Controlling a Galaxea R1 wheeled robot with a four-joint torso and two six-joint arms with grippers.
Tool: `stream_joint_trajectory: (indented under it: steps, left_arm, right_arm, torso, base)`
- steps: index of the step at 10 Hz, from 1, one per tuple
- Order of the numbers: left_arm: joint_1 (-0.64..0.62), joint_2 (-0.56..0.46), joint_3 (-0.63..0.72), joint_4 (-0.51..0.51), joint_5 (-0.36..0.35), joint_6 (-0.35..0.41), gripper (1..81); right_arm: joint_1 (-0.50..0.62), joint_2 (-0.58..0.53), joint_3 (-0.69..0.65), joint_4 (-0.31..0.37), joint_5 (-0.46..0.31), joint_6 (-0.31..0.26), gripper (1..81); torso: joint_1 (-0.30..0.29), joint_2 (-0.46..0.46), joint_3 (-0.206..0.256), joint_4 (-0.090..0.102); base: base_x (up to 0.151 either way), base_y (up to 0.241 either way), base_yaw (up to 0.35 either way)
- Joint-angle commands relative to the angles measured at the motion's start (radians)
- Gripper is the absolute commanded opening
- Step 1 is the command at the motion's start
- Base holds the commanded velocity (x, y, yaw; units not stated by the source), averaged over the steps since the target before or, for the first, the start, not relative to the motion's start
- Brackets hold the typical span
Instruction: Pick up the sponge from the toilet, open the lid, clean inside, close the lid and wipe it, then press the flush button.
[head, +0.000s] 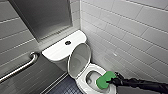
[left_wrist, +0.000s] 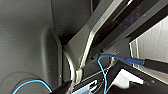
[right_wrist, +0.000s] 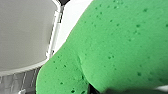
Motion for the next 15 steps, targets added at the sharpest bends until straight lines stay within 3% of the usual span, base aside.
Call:
stream_joint_trajectory:
  steps: [1, 3, 6, 10, 15]
  left_arm:
    - [0.013, -0.011, 0.039, 0.006, 0.036, -0.001, 81.1]
    - [0.013, -0.009, 0.036, 0.006, 0.038, 0.001, 81.1]
    - [0.013, -0.006, 0.033, 0.006, 0.038, -0.001, 81.1]
    - [0.020, -0.006, 0.031, 0.003, 0.038, -0.001, 81.1]
    - [0.033, -0.017, 0.031, -0.006, 0.039, -0.004, 81.1]
  right_arm:
    - [0.194, 0.050, -0.076, 0.008, -0.149, 0.000, 1.0]
    - [0.237, 0.150, -0.191, -0.016, -0.186, -0.002, 1.0]
    - [0.258, 0.297, -0.337, -0.130, -0.171, 0.000, 1.0]
    - [0.277, 0.535, -0.617, -0.153, -0.166, -0.014, 1.0]
    - [0.188, 0.573, -0.711, -0.168, -0.003, -0.016, 1.0]
  torso:
    - [0.000, 0.000, 0.000, 0.000]
    - [0.000, 0.000, 0.000, 0.000]
    - [0.000, 0.000, 0.000, 0.000]
    - [0.000, 0.000, 0.000, 0.000]
    - [0.000, 0.000, 0.000, 0.000]
  base:
    - [0.000, 0.000, 0.000]
    - [0.000, 0.000, 0.000]
    - [0.000, 0.000, 0.000]
    - [0.000, 0.000, 0.000]
    - [0.000, 0.000, 0.000]
